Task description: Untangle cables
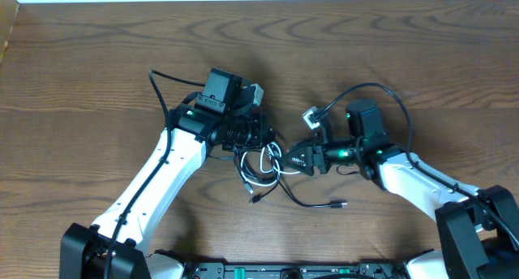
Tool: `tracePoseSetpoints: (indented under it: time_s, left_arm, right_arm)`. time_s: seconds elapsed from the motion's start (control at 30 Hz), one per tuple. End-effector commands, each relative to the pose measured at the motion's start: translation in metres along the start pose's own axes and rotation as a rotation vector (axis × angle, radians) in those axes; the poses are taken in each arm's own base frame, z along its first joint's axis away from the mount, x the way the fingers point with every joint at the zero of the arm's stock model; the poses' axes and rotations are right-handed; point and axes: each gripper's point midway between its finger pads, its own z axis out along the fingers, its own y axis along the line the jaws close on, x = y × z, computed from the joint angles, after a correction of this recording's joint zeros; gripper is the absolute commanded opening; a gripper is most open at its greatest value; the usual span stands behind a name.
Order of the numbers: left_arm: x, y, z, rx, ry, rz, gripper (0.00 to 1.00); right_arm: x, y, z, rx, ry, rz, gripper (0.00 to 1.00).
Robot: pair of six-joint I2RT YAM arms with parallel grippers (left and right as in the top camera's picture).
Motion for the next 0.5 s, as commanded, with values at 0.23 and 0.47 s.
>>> tracePoseSetpoints:
  time_s: [0.23, 0.47]
  left_arm:
    - [0.012, -0.026, 0.001, 0.159, 0.075, 0.038, 0.08]
    - [0.015, -0.043, -0.003, 0.263, 0.086, 0.159, 0.08]
  right_arm:
    - [0.005, -0.045, 0.005, 0.299, -0.021, 0.065, 0.45]
    - [0.018, -0.097, -0.022, 0.627, -0.064, 0.256, 0.11]
